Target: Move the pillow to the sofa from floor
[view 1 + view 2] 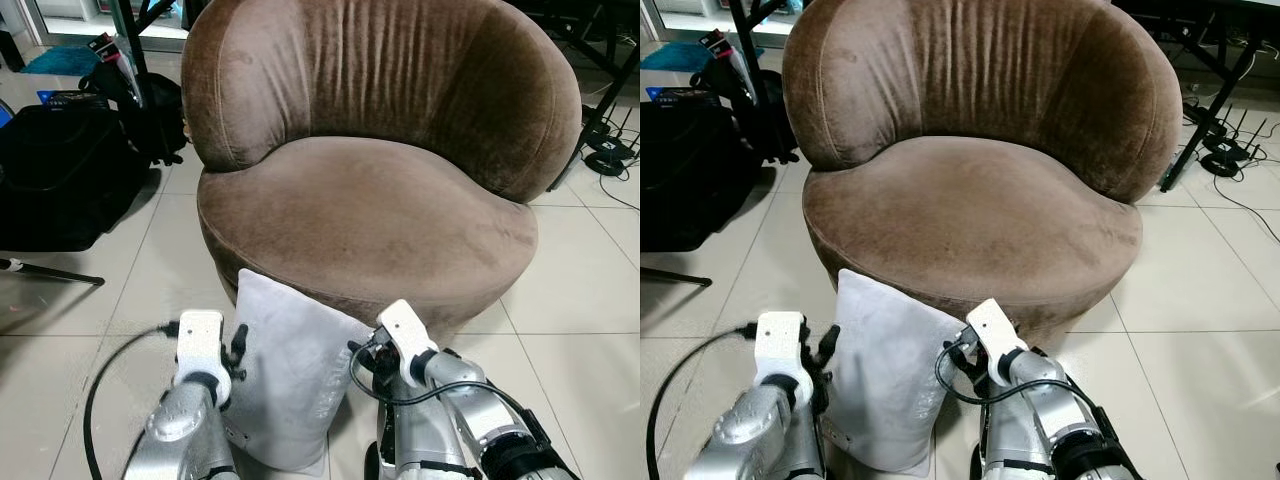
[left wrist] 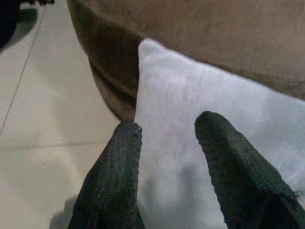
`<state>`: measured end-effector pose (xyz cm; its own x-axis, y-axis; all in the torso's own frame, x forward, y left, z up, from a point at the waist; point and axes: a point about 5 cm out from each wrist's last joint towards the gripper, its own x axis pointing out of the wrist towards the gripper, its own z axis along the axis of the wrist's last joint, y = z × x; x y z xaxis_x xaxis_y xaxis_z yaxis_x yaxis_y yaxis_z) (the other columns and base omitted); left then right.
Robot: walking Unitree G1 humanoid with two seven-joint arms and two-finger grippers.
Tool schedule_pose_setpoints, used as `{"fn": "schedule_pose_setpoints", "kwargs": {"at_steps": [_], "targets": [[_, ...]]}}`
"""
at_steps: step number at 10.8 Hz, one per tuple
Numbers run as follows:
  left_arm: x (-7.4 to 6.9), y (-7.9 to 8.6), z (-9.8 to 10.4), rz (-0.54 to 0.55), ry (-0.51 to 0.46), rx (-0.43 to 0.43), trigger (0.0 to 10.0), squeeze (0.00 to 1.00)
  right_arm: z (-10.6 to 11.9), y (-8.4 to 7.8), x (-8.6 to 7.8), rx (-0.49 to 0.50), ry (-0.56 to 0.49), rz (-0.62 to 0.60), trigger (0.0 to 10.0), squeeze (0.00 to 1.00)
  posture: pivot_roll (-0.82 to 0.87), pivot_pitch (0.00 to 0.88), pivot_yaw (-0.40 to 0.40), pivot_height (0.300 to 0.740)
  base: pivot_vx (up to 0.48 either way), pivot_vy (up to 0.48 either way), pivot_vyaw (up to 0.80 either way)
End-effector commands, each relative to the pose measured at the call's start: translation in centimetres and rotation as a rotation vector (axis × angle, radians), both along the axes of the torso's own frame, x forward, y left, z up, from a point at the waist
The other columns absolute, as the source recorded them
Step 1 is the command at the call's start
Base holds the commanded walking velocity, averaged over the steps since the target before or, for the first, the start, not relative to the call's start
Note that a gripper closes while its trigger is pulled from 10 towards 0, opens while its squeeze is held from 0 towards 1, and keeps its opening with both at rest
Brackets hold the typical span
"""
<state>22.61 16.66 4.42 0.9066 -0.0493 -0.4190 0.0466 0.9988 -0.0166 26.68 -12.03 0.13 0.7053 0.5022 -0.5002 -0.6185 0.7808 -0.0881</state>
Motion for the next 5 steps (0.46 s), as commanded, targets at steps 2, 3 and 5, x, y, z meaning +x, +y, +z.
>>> {"fn": "schedule_pose_setpoints", "kwargs": {"at_steps": [2,3,5], "targets": [[0.7,-0.4,0.3,-0.040,0.006,0.007,10.0,0.00,0.4,-0.4,0.1,0.004,-0.018,-0.014,10.0,0.00,-0.09,0.007,-0.066,0.463,0.000,0.000,0.00],[1.3,-0.5,0.2,-0.068,0.014,0.026,10.0,0.00,0.3,-0.4,0.0,0.006,-0.017,-0.017,10.0,0.00,-0.10,0.010,-0.062,0.463,0.000,0.000,0.00],[2.9,-0.9,0.1,-0.125,0.020,0.048,10.0,0.00,0.3,-0.5,-0.2,0.008,-0.019,-0.021,10.0,0.00,-0.12,0.015,-0.058,0.463,0.000,0.000,0.00]]}}
